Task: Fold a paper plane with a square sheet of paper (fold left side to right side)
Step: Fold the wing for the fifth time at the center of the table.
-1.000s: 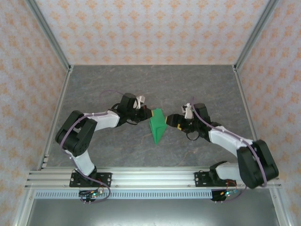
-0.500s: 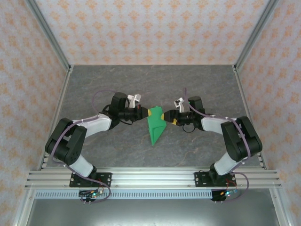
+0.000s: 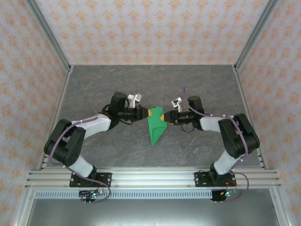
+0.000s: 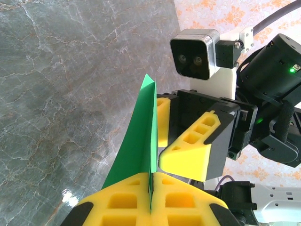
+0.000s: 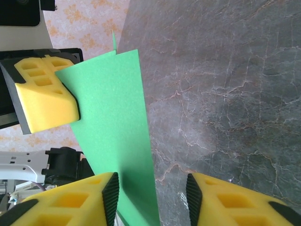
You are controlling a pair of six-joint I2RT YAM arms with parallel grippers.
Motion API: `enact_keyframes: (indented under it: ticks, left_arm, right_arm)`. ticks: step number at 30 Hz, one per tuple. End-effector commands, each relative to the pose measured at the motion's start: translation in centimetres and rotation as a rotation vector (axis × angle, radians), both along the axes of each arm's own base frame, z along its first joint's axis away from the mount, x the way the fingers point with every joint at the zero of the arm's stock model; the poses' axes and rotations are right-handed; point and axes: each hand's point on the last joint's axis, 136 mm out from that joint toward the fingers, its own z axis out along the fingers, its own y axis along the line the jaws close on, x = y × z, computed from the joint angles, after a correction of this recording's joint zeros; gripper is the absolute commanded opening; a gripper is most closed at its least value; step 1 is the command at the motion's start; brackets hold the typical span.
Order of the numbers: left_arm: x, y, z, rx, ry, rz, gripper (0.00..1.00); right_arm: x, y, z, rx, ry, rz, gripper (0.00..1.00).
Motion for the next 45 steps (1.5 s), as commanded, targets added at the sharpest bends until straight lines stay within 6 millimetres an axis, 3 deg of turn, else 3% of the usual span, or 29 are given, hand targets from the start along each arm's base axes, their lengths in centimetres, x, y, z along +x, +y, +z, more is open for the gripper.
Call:
enact_keyframes:
  ticks: [1, 12, 14, 19, 21, 25, 27, 29, 33, 37, 45]
  left_arm:
    - [-0.1, -0.2, 0.1, -0.009, -0.031, -0.028, 0.00]
    - [0.5, -0.1, -4.3, 0.039, 0.046, -0.012, 0.01]
    - [0.7, 0.0, -5.5, 0.062, 0.068, -0.005, 0.09]
    - [1.2, 0.6, -7.2, 0.144, 0.083, 0.013, 0.40]
    - [1.5, 1.3, -6.9, 0.186, 0.066, 0.038, 0.49]
    - [1.4, 3.1, -5.8, 0.312, -0.006, 0.075, 0.56]
    - [0.7, 3.8, -4.8, 0.385, -0.060, 0.075, 0.56]
    - [-1.3, 3.7, -4.0, 0.481, -0.111, 0.035, 0.56]
    - [-5.5, 2.0, -2.7, 0.542, -0.194, -0.037, 0.54]
    - [-8.8, 0.5, -2.7, 0.612, -0.243, -0.074, 0.54]
    - [-10.3, -3.3, -4.6, 0.731, -0.272, -0.134, 0.55]
  right_arm:
    - [0.0, 0.2, 0.4, 0.015, -0.045, 0.036, 0.39]
    - [-0.7, -0.7, -2.1, -0.103, 0.045, 0.020, 0.08]
    - [-0.8, -1.1, -2.8, -0.144, 0.079, 0.000, 0.04]
    - [-1.4, -1.5, -4.0, -0.231, 0.165, -0.036, 0.01]
    - [-1.7, -1.3, -4.3, -0.264, 0.186, -0.038, 0.00]
    - [-1.5, -1.7, -4.8, -0.325, 0.241, -0.104, 0.00]
    - [-1.2, -1.7, -4.6, -0.328, 0.270, -0.142, 0.00]
    - [-1.1, -1.6, -4.1, -0.332, 0.280, -0.165, 0.00]
    - [-1.3, -1.6, -3.7, -0.370, 0.316, -0.185, 0.00]
    - [-1.3, -1.5, -3.6, -0.382, 0.361, -0.200, 0.00]
    - [-1.3, -1.3, -3.8, -0.410, 0.391, -0.211, 0.00]
